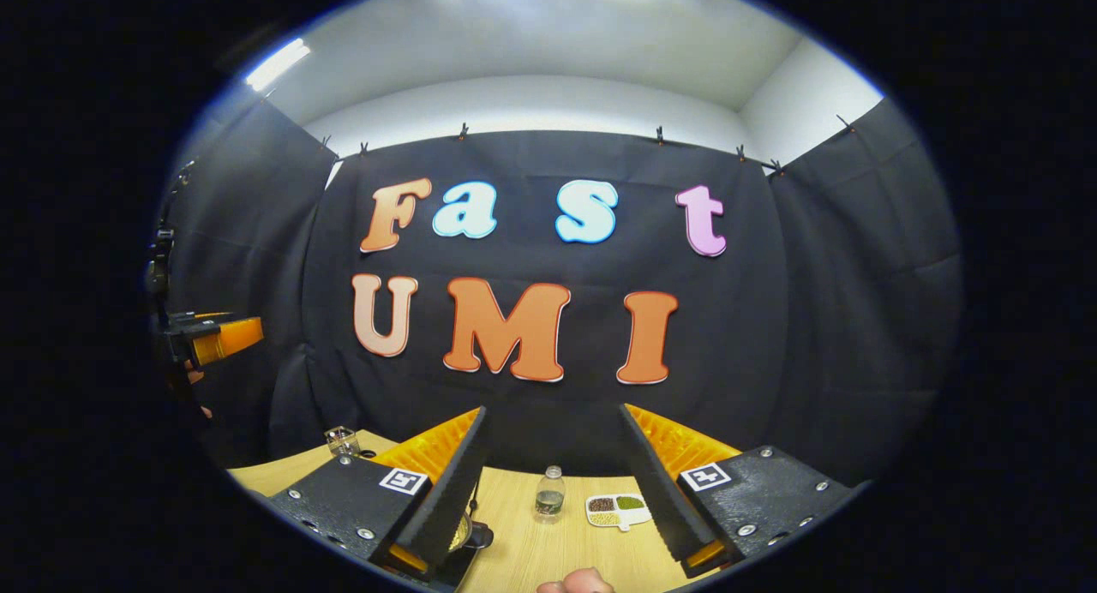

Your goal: First push the handle of the pot to place it horizontally, then grasp the pot with both hands and set it on the induction cooktop.

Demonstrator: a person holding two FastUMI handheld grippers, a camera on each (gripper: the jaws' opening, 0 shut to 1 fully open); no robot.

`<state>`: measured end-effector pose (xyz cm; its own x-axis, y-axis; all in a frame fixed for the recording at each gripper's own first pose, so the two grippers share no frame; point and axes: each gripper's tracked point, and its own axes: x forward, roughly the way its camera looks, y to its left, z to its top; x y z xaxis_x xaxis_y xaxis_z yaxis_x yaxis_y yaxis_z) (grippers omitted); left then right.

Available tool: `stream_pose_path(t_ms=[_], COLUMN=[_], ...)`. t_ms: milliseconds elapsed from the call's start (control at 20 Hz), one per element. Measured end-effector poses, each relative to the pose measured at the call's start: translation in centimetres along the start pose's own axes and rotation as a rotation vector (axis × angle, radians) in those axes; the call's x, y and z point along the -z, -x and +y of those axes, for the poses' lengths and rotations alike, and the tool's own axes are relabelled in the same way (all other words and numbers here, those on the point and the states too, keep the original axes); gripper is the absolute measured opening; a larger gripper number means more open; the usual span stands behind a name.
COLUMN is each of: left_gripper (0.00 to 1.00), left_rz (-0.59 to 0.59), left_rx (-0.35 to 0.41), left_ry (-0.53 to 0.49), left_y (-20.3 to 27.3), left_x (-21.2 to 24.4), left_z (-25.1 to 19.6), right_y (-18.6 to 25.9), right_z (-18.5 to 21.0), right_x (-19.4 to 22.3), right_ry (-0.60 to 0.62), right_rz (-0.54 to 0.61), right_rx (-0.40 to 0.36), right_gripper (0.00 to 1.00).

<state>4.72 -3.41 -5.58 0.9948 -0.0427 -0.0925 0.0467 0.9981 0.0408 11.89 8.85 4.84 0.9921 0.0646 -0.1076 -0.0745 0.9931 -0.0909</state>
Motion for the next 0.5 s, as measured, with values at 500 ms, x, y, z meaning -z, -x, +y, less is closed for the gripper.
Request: stream_pose_path(t_ms=[500], left_gripper=[0.99], left_rz=[-0.137], left_rx=[-0.046], left_ry=[-0.098], left_y=[3.5], left_x=[-10.3], left_z=[1.0], right_y=[3.9], right_z=[-3.9], right_x=[-8.8], right_ry=[-0.010], right_rz=[-0.171], right_rx=[0.047], right_gripper=[0.92])
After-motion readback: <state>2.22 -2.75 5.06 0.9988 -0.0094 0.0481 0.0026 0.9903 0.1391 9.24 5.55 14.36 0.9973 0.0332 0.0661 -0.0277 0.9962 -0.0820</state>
